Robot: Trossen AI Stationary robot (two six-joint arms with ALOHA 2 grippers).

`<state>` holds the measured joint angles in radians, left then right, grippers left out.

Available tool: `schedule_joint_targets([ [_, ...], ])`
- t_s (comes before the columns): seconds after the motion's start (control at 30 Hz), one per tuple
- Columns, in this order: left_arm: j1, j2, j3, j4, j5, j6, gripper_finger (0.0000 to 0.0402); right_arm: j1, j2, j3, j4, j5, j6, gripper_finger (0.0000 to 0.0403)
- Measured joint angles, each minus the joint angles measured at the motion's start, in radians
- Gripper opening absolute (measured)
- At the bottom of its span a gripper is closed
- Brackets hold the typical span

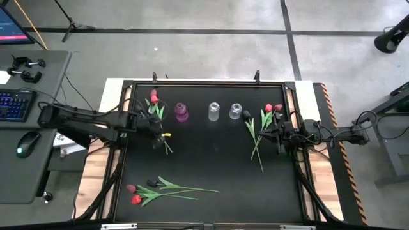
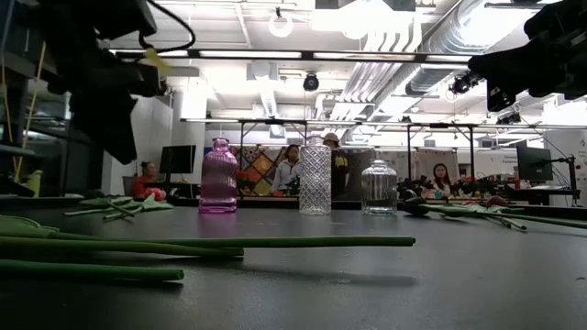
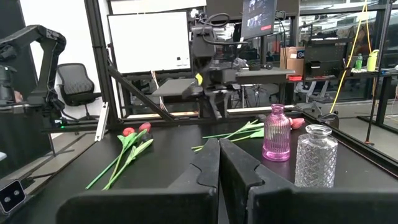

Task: Sort flowers into vase by color
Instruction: Put the top left black flower into the transparent purple vase

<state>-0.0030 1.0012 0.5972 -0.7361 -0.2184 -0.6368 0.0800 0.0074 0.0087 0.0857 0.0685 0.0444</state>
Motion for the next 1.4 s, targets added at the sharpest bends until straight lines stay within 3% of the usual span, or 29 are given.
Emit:
schedule_joint_targets([
  [0.13,-0.018,0.0,0.0,-0.006,-0.009,0.086,0.0138,0.0,0.0,0.0,0.0,0.0,0.0,0.0],
  [0.2,-0.017,0.0,0.0,-0.005,-0.022,0.05,0.0138,0.0,0.0,0.0,0.0,0.0,0.0,0.0],
  [0.47,-0.005,0.0,0.0,0.098,-0.049,-0.511,0.0138,0.0,0.0,0.0,0.0,0.0,0.0,0.0],
  [0.63,-0.052,0.0,-0.018,0.168,-0.151,-0.601,0.0138,0.0,0.0,0.0,0.0,0.0,0.0,0.0],
  [0.77,-0.12,0.0,-0.093,0.14,-0.263,-0.934,0.0138,0.0,0.0,0.0,0.0,0.0,0.0,0.0],
  [0.93,-0.199,0.0,-0.228,0.118,-0.304,-1.371,0.0138,0.0,0.0,0.0,0.0,0.0,0.0,0.0],
  [1.03,-0.228,0.0,-0.286,0.141,-0.369,-1.546,0.0138,0.0,0.0,0.0,0.0,0.0,0.0,0.0],
  [1.23,-0.237,0.0,-0.303,0.214,-0.526,-1.575,0.0138,0.0,0.0,0.0,0.0,0.0,0.0,0.0],
  [1.4,-0.237,0.0,-0.302,0.273,-0.518,-1.49,0.0138,0.0,0.0,0.0,0.0,0.0,0.0,0.0],
])
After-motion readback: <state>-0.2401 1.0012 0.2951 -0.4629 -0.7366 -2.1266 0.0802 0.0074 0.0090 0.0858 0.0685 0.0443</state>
